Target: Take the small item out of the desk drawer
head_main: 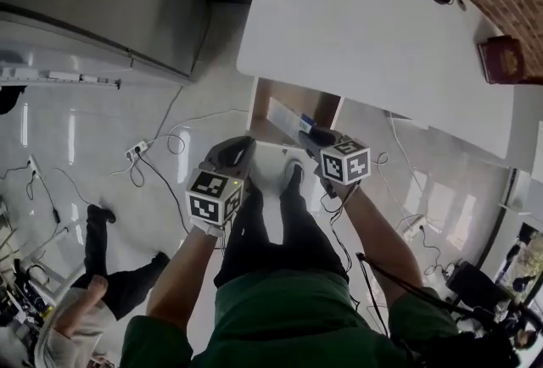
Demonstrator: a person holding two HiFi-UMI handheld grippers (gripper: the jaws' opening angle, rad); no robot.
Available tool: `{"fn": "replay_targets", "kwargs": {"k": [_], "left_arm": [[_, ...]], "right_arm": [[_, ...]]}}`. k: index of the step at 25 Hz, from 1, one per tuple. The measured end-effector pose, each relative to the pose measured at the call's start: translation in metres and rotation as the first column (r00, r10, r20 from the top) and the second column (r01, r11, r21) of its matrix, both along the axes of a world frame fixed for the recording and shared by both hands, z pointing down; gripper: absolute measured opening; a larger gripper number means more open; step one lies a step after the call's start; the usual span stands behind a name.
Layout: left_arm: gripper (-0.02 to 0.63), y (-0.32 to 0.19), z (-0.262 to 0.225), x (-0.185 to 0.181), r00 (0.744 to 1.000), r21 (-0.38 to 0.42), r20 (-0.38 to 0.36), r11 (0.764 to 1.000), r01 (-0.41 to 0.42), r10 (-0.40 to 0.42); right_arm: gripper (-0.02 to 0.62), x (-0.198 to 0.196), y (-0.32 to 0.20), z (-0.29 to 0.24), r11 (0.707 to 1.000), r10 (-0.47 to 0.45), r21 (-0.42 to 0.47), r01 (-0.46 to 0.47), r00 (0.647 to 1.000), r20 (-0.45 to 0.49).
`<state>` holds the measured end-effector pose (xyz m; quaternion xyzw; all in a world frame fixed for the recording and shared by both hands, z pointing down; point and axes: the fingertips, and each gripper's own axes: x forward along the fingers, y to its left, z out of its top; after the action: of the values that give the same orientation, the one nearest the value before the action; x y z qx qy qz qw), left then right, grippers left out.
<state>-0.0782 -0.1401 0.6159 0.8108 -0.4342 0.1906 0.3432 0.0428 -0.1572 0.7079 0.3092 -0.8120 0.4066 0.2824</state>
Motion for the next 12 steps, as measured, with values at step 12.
{"fn": "replay_targets", "kwargs": {"k": [12], "left_arm": [[0.015, -0.011, -0.059, -0.010, 0.997, 0.089, 0.025, 0.994, 0.067, -0.070]], "right_arm": [[0.089, 0.008, -0.004, -0.105, 0.985, -0.019, 0.174, 0.012, 0.999, 0.041]]}}
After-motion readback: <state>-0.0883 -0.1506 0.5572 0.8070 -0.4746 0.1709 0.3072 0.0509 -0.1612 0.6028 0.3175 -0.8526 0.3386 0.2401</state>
